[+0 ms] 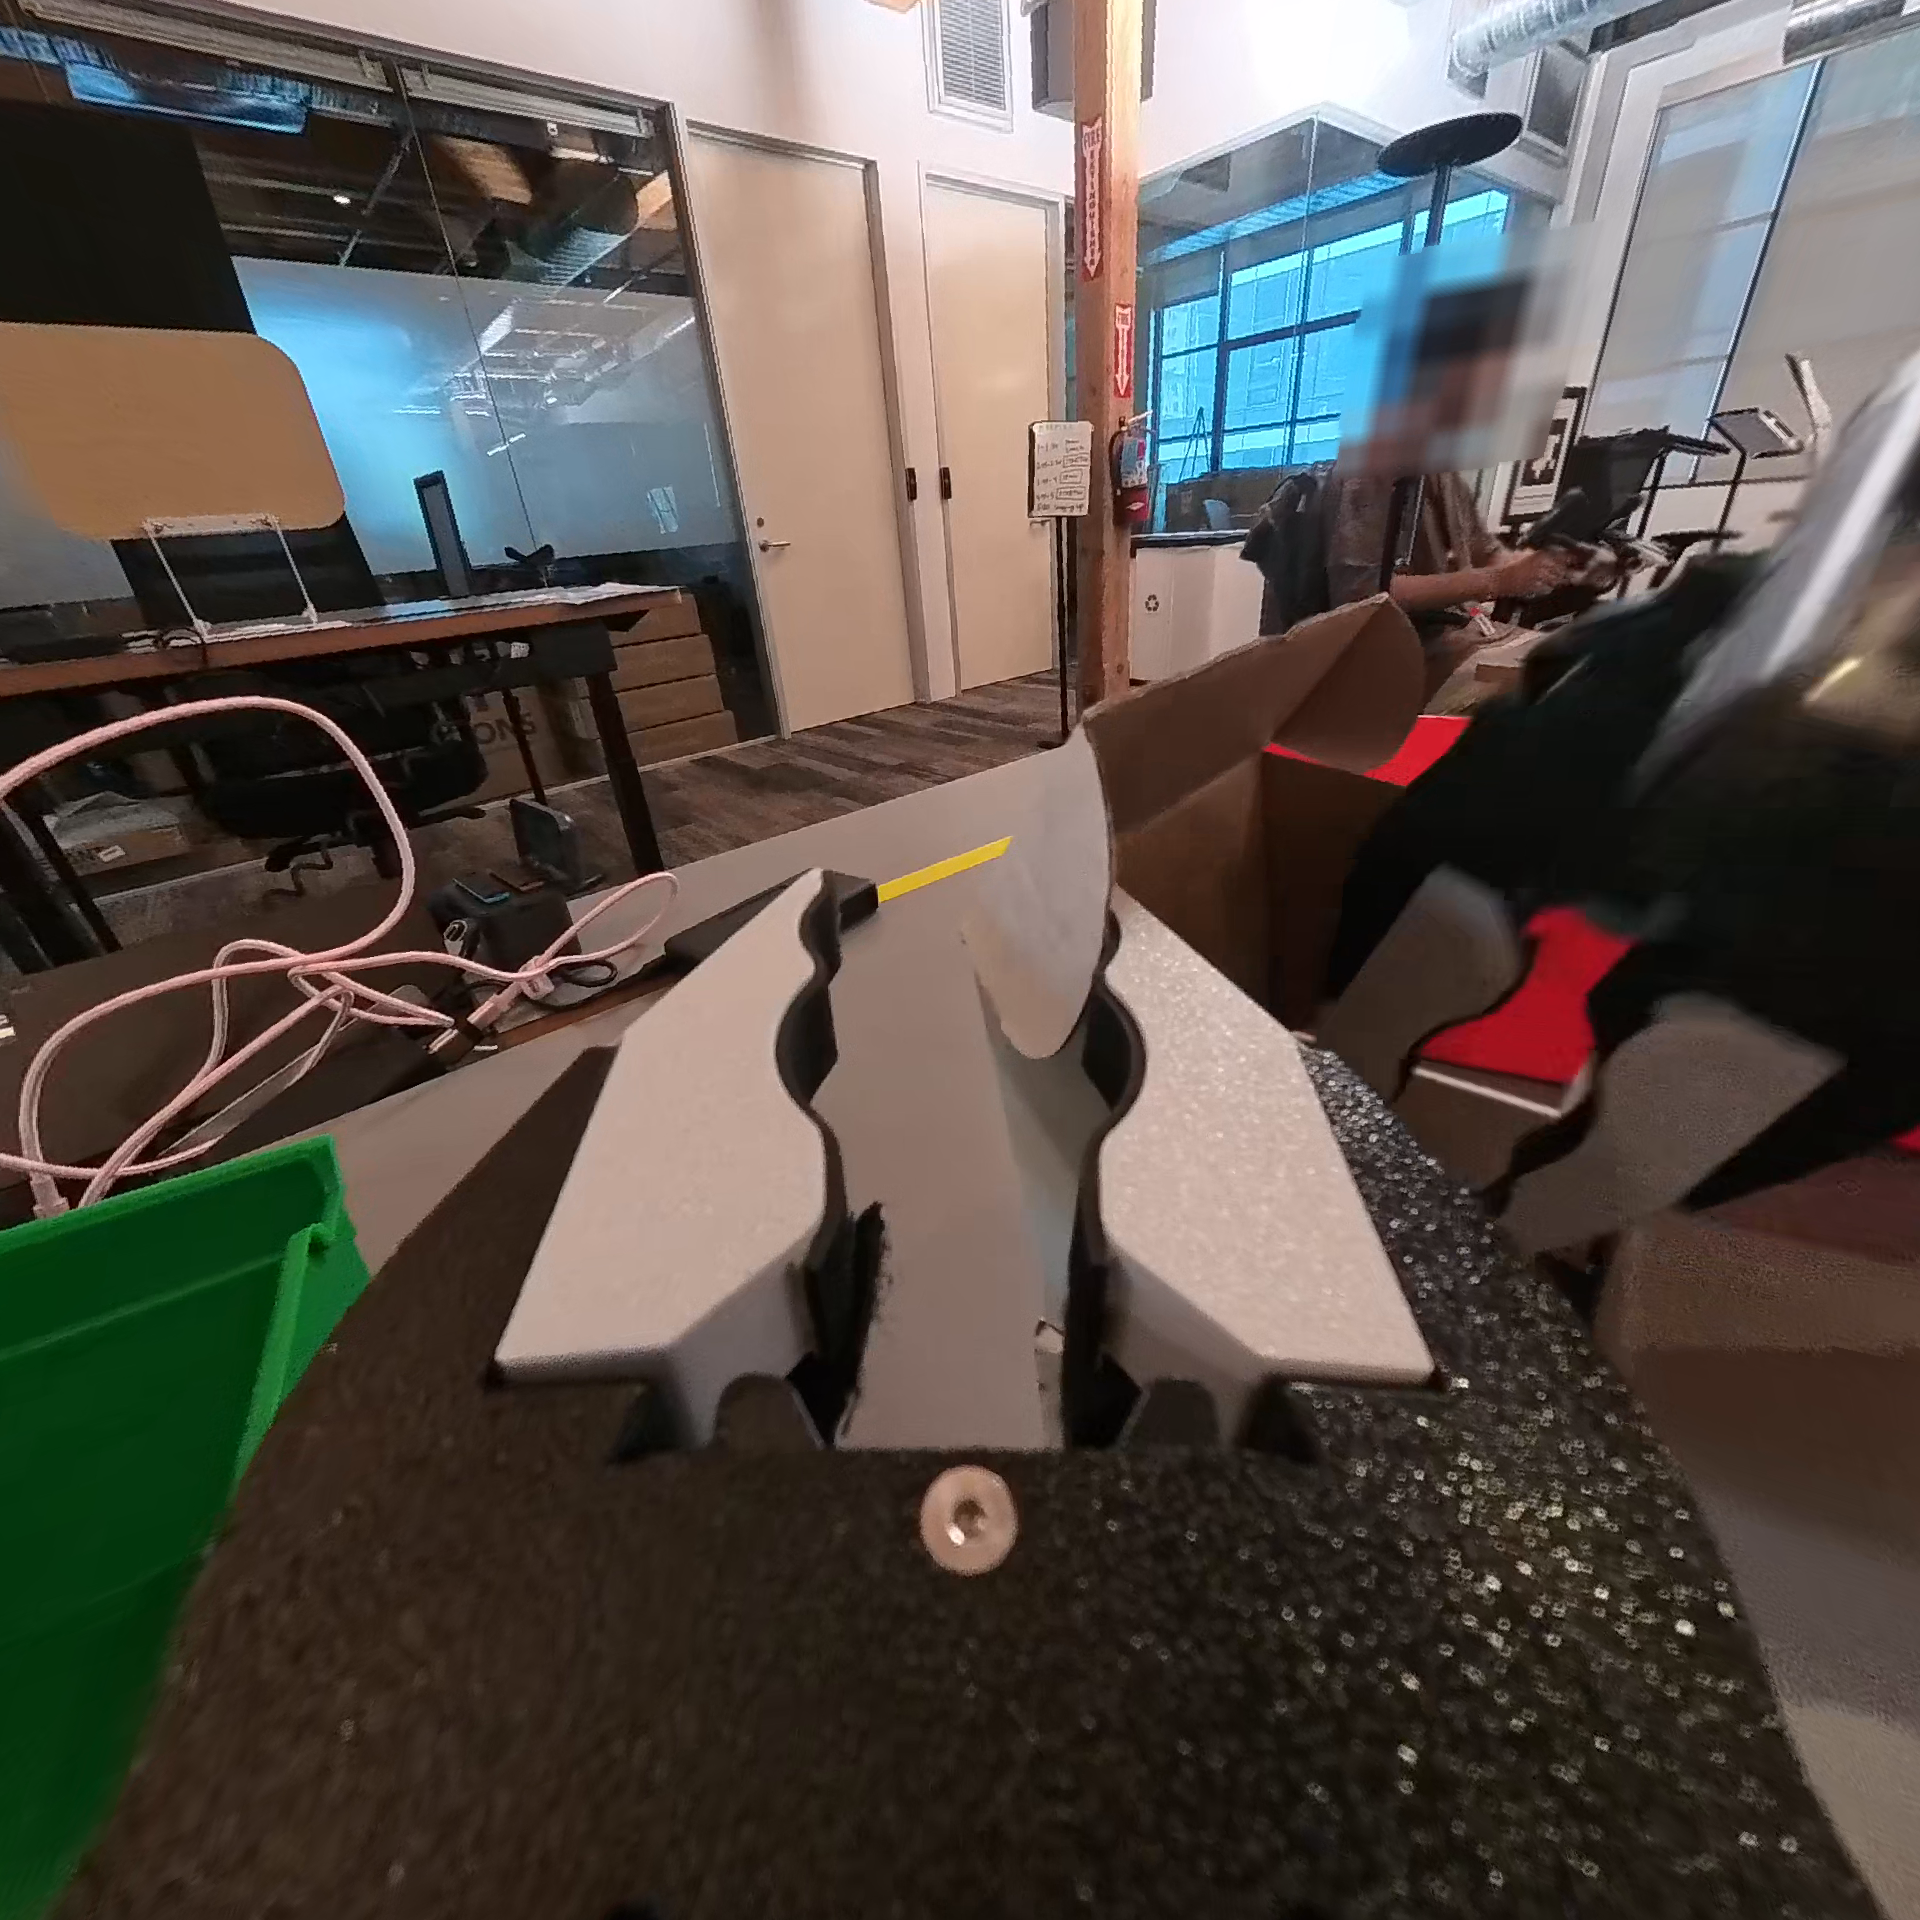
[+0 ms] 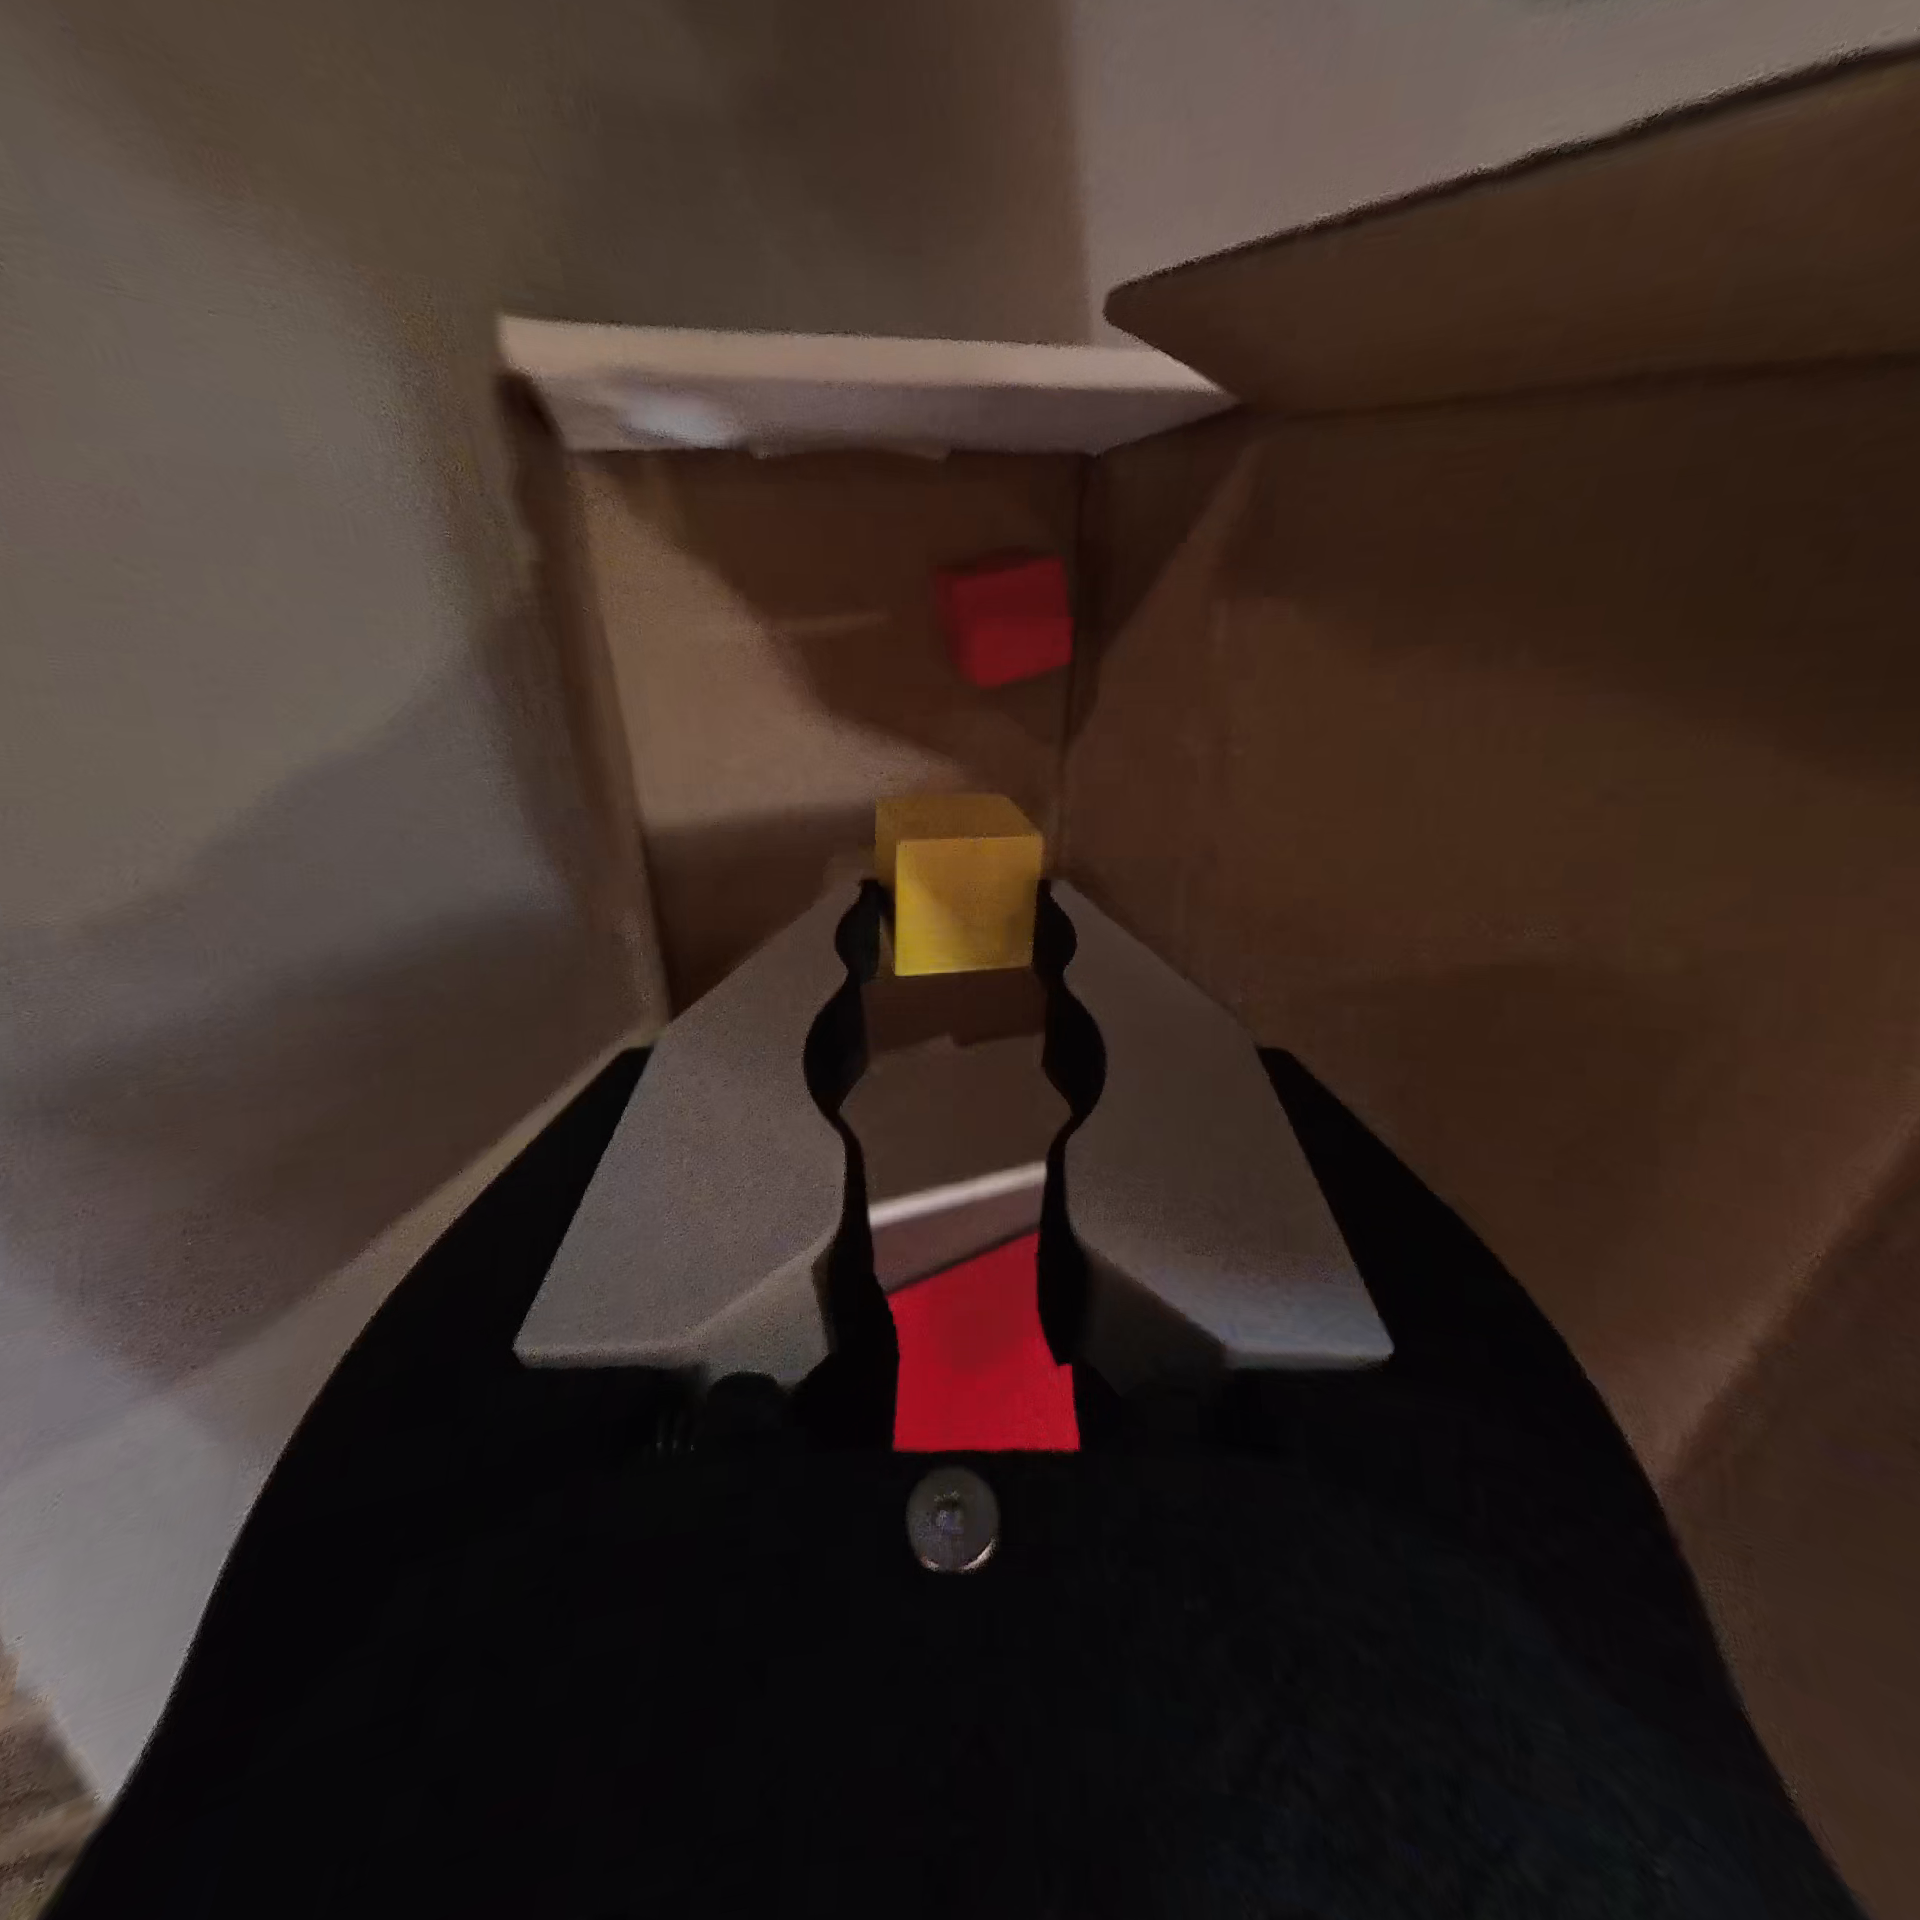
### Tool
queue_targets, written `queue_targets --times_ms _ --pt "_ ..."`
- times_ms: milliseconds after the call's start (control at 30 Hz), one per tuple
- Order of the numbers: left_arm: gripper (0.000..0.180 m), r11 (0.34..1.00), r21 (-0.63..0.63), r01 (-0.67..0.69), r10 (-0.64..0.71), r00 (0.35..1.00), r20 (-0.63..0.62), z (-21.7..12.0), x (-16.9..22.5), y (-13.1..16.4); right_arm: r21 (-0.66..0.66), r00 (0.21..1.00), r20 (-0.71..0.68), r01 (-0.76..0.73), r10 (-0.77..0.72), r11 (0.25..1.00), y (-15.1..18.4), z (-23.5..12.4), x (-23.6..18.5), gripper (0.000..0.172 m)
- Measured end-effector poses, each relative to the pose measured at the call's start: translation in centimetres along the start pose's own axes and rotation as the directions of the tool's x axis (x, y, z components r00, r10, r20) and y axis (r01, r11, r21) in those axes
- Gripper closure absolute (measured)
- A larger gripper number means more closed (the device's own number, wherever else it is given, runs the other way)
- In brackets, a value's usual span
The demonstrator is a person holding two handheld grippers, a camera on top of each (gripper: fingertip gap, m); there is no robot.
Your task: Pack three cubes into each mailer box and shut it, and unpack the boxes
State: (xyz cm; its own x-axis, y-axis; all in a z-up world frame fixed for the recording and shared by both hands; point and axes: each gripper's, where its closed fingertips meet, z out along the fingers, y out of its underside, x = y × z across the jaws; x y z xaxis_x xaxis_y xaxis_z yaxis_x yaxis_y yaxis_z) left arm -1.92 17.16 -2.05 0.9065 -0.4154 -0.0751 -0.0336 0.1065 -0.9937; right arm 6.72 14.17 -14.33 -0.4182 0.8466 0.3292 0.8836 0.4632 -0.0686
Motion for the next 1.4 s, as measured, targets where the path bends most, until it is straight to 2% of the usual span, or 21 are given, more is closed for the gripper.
queue_targets --times_ms 133,200,267,333,433,533,667,833,900,933,1000,1067,1100,1133,1167,1233,1267,1333,1400 --pt "0.137 1.0 0.01 0.001 -0.001 1.0 -0.007 -0.1 0.2 -0.3 0.01 0.997 -0.035 -0.07 0.07 0.998 2.1 -6.4 -1.5 0.143" --pt "0.137 1.0 0.02 0.002 -0.002 1.0 -0.008 -0.2 0.3 -0.6 -0.051 0.973 -0.057 -0.228 0.225 0.972 5.7 -9.5 -2.0 0.143" --pt "0.137 1.0 0.026 0.002 -0.001 1.0 -0.007 -0.3 0.3 -0.8 -0.105 0.864 -0.14 -0.498 0.483 0.86 10.7 -11.9 -1.7 0.143" --pt "0.137 0.999 0.032 0.0 0.0 1.0 -0.004 -0.4 0.2 -0.9 -0.121 0.727 -0.204 -0.683 0.655 0.72 15.6 -13.0 -1.4 0.143" --pt "0.137 0.999 0.033 0.008 -0.008 1.0 -0.007 -0.4 0.2 -1.0 -0.213 0.565 -0.258 -0.824 0.783 0.525 22.0 -11.7 -2.2 0.143" --pt "0.137 1.0 0.028 0.01 -0.009 1.0 -0.012 -0.3 0.3 -0.8 -0.297 0.481 -0.222 -0.862 0.848 0.411 25.3 -8.5 -3.6 0.143" --pt "0.137 1.0 0.022 -0.001 0.001 1.0 -0.016 -0.3 0.5 -0.7 -0.356 0.404 -0.18 -0.877 0.897 0.323 27.4 -4.6 -5.0 0.143" --pt "0.137 1.0 0.014 -0.002 0.003 1.0 -0.024 -0.2 0.6 -0.5 -0.376 0.337 -0.152 -0.889 0.929 0.261 28.1 -2.0 -6.0 0.141" --pt "0.137 1.0 0.01 -0.006 0.007 1.0 -0.025 -0.1 0.7 -0.4 -0.348 0.305 -0.17 -0.908 0.937 0.232 27.9 -2.3 -5.8 0.115" --pt "0.137 1.0 0.009 -0.009 0.009 1.0 -0.024 -0.1 0.7 -0.4 -0.321 0.302 -0.196 -0.919 0.933 0.23 27.7 -3.0 -5.4 0.108" --pt "0.137 1.0 0.007 -0.012 0.012 1.0 -0.025 -0.1 0.8 -0.4 -0.23 0.313 -0.287 -0.94 0.906 0.252 27.1 -5.6 -3.9 0.107" --pt "0.137 1.0 0.009 -0.009 0.009 0.999 -0.031 -0.1 1.0 -0.5 -0.094 0.315 -0.354 -0.949 0.88 0.302 25.1 -8.7 -1.7 0.111" --pt "0.137 1.0 0.013 -0.007 0.008 0.999 -0.036 -0.2 1.2 -0.6 -0.022 0.333 -0.369 -0.936 0.868 0.35 23.4 -10.1 -0.5 0.115" --pt "0.137 1.0 0.02 -0.008 0.009 0.999 -0.042 -0.2 1.4 -0.8 0.046 0.381 -0.363 -0.904 0.85 0.425 21.0 -11.2 0.5 0.12" --pt "0.137 1.0 0.026 -0.014 0.015 0.999 -0.044 -0.3 1.6 -0.9 0.108 0.462 -0.33 -0.848 0.823 0.519 17.8 -11.9 1.2 0.126" --pt "0.137 0.999 0.023 -0.033 0.034 0.999 -0.039 -0.3 1.6 -0.8 0.242 0.666 -0.215 -0.672 0.714 0.7 10.0 -12.0 1.5 0.13" --pt "0.137 0.999 0.02 -0.036 0.036 0.999 -0.038 -0.2 1.6 -0.7 0.306 0.755 -0.173 -0.569 0.633 0.763 6.3 -11.7 1.1 0.132" --pt "0.137 1.0 0.015 -0.023 0.023 0.999 -0.037 -0.1 1.5 -0.5 0.376 0.841 -0.165 -0.43 0.516 0.821 1.2 -10.3 0.8 0.137" --pt "0.137 1.0 0.012 0.007 -0.007 0.999 -0.041 0.0 1.3 -0.3 0.397 0.886 -0.204 -0.314 0.416 0.862 -1.9 -8.2 1.0 0.14"
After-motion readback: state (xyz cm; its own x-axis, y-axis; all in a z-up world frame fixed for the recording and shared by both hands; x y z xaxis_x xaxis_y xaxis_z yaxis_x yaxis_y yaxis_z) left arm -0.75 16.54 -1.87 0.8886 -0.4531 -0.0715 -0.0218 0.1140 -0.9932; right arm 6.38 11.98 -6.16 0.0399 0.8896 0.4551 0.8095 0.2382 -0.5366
